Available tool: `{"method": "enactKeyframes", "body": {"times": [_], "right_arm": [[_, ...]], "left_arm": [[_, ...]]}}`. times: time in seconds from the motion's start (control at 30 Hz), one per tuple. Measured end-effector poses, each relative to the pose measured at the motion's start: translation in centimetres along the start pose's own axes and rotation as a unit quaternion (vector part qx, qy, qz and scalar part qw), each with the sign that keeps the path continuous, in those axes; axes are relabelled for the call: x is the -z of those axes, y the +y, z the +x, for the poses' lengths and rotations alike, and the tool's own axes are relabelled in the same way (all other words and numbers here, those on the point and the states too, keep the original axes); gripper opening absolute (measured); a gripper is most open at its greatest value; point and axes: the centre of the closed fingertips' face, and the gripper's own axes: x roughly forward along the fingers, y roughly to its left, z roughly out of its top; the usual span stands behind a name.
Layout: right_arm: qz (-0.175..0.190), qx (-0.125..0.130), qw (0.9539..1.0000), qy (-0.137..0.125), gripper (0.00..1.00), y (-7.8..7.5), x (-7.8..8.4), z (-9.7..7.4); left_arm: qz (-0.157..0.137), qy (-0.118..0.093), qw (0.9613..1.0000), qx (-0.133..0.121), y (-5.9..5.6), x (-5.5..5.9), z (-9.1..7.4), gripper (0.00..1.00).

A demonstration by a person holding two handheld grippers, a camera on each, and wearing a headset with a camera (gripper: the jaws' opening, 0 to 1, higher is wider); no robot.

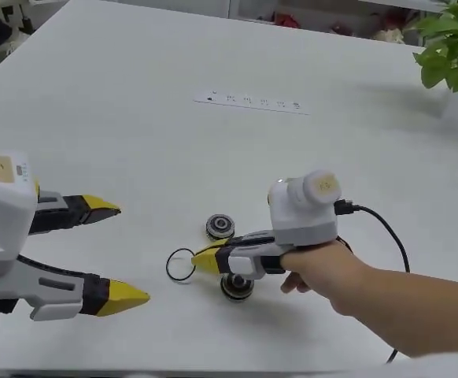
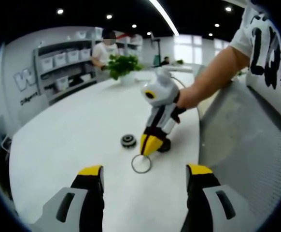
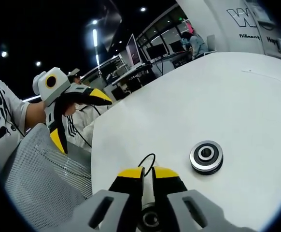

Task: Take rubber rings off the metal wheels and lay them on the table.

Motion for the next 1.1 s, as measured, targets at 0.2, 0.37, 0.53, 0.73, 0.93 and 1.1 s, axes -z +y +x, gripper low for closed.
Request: {"method": "enactKeyframes", "body": {"times": [0.2, 0.37, 0.53, 0.73, 0.93, 1.1], "right_arm": [[-0.006, 0.003, 1.0, 0.001, 0.06, -0.2, 0.0, -0.1], [-0.007, 0.005, 1.0, -0.003, 0.07, -0.3, -0.2, -0.3], [-0.007, 0.006, 0.9999, -0.011, 0.08, -0.4, -0.7, -0.8], [-0.004, 0.009, 0.9996, -0.025, 0.11, -0.8, -1.3, -1.6], [-0.004, 0.011, 0.9992, -0.037, 0.12, -0.9, -1.7, -2.5], [-0.004, 0.011, 0.9989, -0.045, 0.13, -0.8, -2.1, -3.1]], "left_arm": [[0.0, 0.001, 1.0, -0.001, 0.0, 0.0, -0.1, 0.7], [0.0, 0.002, 1.0, -0.001, 0.0, -0.1, -0.1, 0.7], [0.002, 0.004, 1.0, -0.001, 0.1, -0.1, -0.1, 0.7], [0.004, 0.007, 1.0, 0.002, 0.1, -0.2, 0.2, 0.7], [0.007, 0.007, 0.9999, 0.007, 0.1, -0.5, 0.6, 0.7], [0.01, 0.006, 0.9999, 0.011, 0.0, -0.8, 0.9, 0.7]]}}
